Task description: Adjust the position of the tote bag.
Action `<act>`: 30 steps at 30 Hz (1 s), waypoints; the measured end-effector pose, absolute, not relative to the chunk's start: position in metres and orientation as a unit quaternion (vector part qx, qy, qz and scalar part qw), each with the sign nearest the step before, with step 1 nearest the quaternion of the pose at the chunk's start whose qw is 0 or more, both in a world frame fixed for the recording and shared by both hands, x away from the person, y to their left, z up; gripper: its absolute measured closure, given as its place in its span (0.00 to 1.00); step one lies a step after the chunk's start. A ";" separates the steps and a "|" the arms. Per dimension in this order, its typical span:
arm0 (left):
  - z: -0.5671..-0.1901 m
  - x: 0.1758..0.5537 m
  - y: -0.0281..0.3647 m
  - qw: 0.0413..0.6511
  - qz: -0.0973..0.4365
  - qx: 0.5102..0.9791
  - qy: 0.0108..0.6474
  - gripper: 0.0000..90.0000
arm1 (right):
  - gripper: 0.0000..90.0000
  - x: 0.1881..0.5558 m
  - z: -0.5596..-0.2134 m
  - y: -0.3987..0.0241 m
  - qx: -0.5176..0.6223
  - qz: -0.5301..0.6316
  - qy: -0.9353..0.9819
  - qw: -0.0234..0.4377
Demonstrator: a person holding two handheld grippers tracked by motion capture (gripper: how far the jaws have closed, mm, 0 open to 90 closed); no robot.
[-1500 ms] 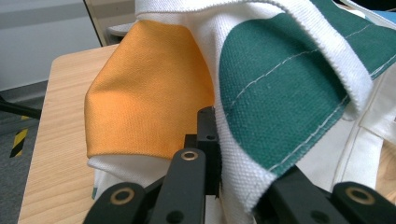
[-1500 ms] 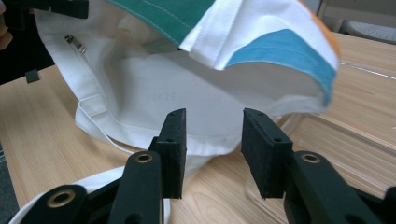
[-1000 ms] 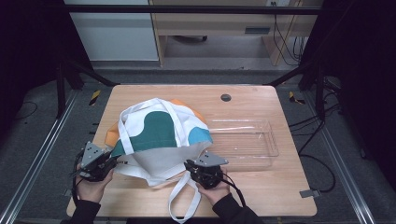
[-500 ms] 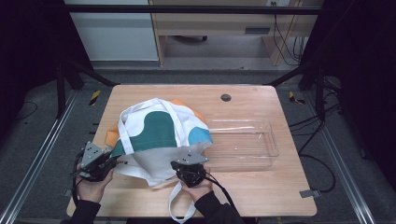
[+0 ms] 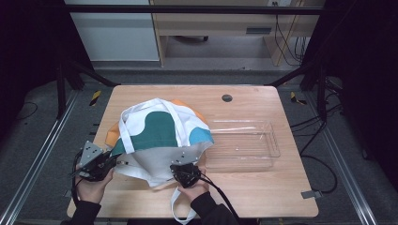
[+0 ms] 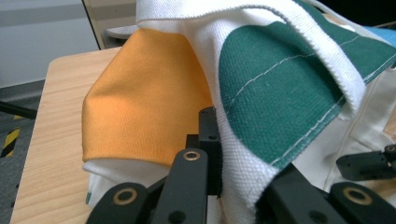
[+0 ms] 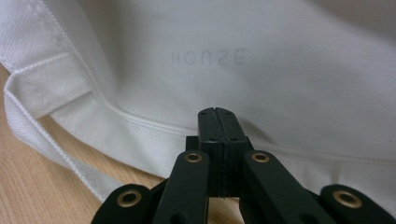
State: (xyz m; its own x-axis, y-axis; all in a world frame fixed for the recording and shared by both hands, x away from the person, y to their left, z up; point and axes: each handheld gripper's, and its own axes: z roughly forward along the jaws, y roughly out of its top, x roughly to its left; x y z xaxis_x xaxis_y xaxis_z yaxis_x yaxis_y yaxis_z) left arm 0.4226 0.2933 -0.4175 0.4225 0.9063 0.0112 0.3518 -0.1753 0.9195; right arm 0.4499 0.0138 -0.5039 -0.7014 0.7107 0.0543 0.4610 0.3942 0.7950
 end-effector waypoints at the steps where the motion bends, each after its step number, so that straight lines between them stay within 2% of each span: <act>1: -0.418 0.423 0.293 0.462 0.300 0.705 0.446 0.96 | 1.00 0.450 -0.504 0.014 0.357 0.419 0.822 0.149; 15: -0.394 0.425 0.291 0.495 0.301 0.680 0.449 0.96 | 1.00 0.450 -0.507 0.017 0.347 0.404 0.834 0.146; 23: -0.394 0.426 0.291 0.498 0.307 0.672 0.455 0.95 | 1.00 0.448 -0.507 0.017 0.346 0.405 0.833 0.147; 24: -0.395 0.426 0.291 0.497 0.309 0.672 0.454 0.94 | 1.00 0.448 -0.507 0.017 0.346 0.405 0.833 0.148; 28: -0.396 0.422 0.291 0.485 0.326 0.674 0.451 0.69 | 1.00 0.448 -0.507 0.018 0.347 0.405 0.833 0.151; 30: -0.397 0.420 0.292 0.476 0.332 0.678 0.451 0.61 | 1.00 0.448 -0.507 0.018 0.350 0.406 0.831 0.148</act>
